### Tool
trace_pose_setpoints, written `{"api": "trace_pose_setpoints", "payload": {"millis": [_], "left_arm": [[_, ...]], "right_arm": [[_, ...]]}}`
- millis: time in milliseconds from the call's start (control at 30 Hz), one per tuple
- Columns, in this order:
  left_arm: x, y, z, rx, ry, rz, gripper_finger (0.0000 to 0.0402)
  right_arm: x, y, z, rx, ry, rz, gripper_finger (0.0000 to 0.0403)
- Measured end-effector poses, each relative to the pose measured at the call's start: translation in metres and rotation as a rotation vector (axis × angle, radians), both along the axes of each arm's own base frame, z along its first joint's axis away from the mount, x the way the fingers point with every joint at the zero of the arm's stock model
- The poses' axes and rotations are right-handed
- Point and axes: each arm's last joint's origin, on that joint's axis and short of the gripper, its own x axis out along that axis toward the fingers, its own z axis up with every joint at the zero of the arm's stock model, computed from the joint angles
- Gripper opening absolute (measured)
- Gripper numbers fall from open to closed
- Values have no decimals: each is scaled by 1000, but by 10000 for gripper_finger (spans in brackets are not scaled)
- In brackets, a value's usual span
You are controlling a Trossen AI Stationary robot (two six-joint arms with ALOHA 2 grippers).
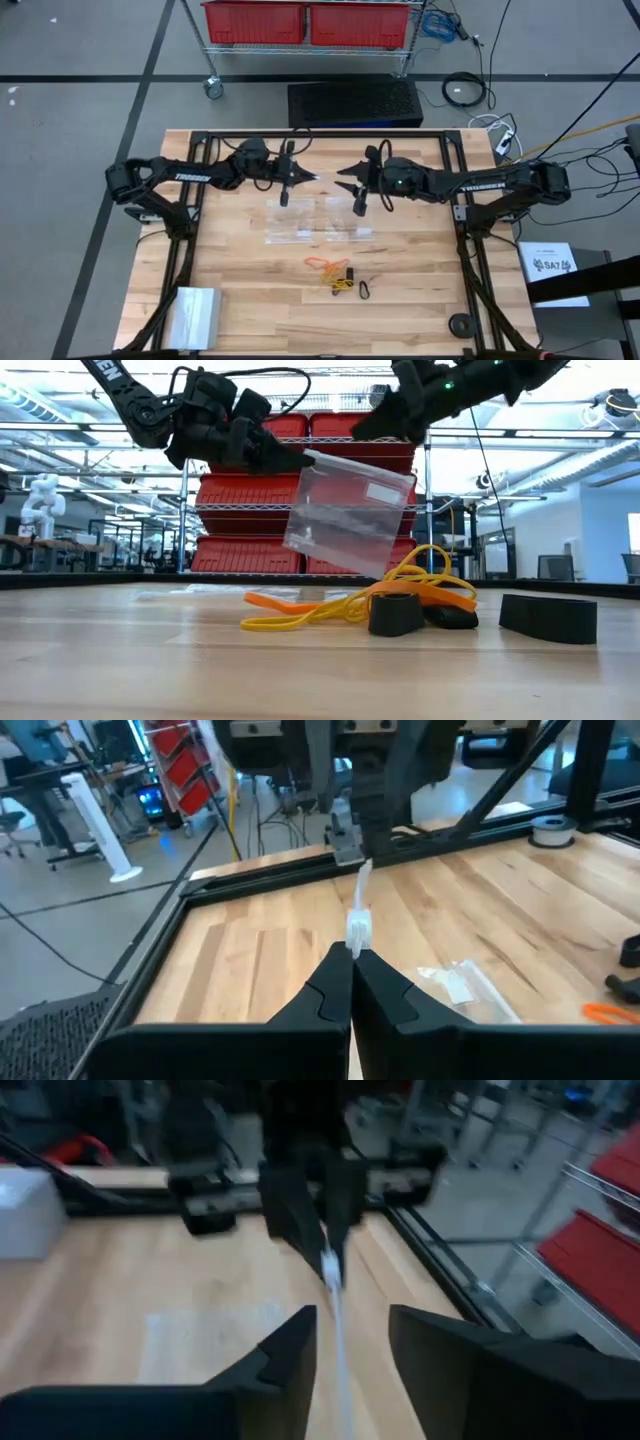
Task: Sort rubber bands
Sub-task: Open the top zip bag
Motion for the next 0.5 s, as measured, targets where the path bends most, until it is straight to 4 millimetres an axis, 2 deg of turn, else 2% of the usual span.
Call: {"api": "trace_pose_setpoints", "payload": {"millis": [133,367,500], "left_arm": [[1,-2,0,2,5,-6,1],[1,-1,-1,3,13,1,1],[1,-1,-1,10,15,26,1]], "right_arm": [[13,-9,-9,-15,1,-5,136],[49,-17,-7,-24,81,29,136],[62,-20,-7,-8,146,35,128]]}}
